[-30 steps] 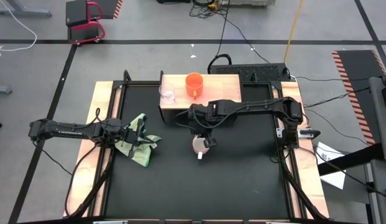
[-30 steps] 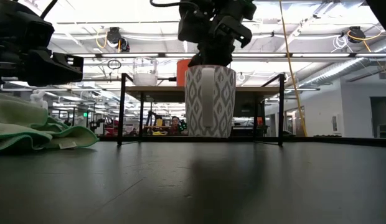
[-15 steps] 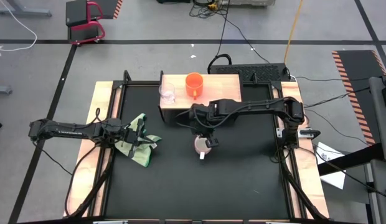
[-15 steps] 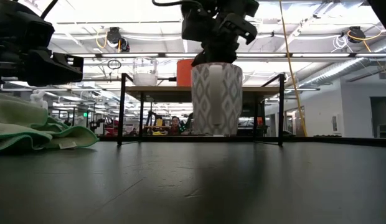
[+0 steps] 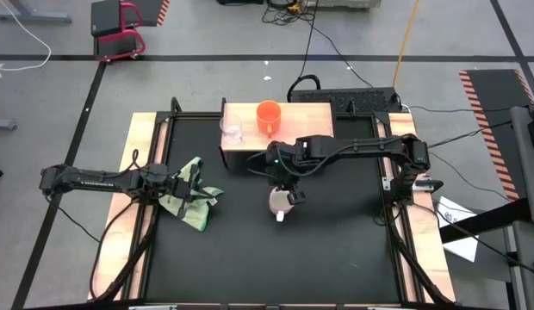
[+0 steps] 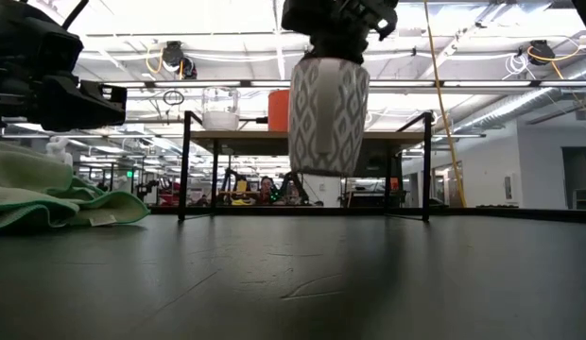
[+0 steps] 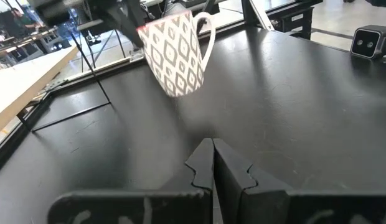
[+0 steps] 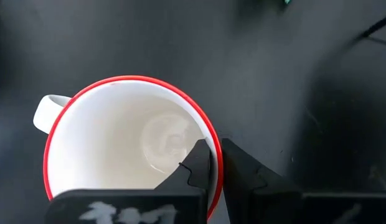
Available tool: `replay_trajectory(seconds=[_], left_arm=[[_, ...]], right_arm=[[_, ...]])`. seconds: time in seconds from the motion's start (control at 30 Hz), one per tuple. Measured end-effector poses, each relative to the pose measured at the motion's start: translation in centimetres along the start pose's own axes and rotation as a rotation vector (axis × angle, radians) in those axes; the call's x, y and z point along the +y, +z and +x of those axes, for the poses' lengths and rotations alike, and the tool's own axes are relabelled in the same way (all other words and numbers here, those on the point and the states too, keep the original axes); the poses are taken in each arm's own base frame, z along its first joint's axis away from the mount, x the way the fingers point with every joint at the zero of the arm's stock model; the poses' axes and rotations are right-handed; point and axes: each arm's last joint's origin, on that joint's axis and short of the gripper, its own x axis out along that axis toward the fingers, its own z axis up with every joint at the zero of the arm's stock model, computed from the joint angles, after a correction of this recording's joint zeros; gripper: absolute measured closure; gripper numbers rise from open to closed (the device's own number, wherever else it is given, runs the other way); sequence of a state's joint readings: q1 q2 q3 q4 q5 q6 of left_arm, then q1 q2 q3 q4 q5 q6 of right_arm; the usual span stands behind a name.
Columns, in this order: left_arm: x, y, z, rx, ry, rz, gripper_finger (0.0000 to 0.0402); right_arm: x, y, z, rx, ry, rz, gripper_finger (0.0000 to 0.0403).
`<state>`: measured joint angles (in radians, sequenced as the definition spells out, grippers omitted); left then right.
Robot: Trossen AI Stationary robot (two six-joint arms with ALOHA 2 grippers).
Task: Stack small to large cups/mugs on shelf
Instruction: Put the white patterned mug on the shelf
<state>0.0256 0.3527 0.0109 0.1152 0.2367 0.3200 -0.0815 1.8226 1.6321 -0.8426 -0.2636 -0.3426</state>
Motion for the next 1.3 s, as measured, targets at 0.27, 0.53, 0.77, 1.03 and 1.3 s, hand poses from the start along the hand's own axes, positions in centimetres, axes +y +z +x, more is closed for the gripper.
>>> replay_trajectory(seconds=[0.27, 0.53, 0.77, 1.03, 1.3], left_arm=[[0.0, 0.0, 0.0, 0.002, -0.001, -0.009, 0.0392], [0.0, -0.1, 0.0, 0.006, -0.003, -0.012, 0.0392], [0.0, -0.1, 0.0, 0.007, -0.003, -0.012, 0.0392], [0.0, -0.1, 0.0, 0.006, -0.003, -0.012, 0.0392], [0.0, -0.1, 0.0, 0.005, -0.002, -0.012, 0.0392]], right_arm=[[0.6, 0.3, -2.8, -0.076, -0.026, -0.038, 0.0391], [1.5, -0.1, -4.1, -0.089, 0.006, -0.045, 0.039], [2.0, -1.5, -4.1, -0.071, 0.01, -0.021, 0.0389], [2.9, -3.7, -4.5, -0.136, -0.01, -0.016, 0.0388], [3.9, -6.0, -4.7, -0.174, -0.017, 0.012, 0.0388]])
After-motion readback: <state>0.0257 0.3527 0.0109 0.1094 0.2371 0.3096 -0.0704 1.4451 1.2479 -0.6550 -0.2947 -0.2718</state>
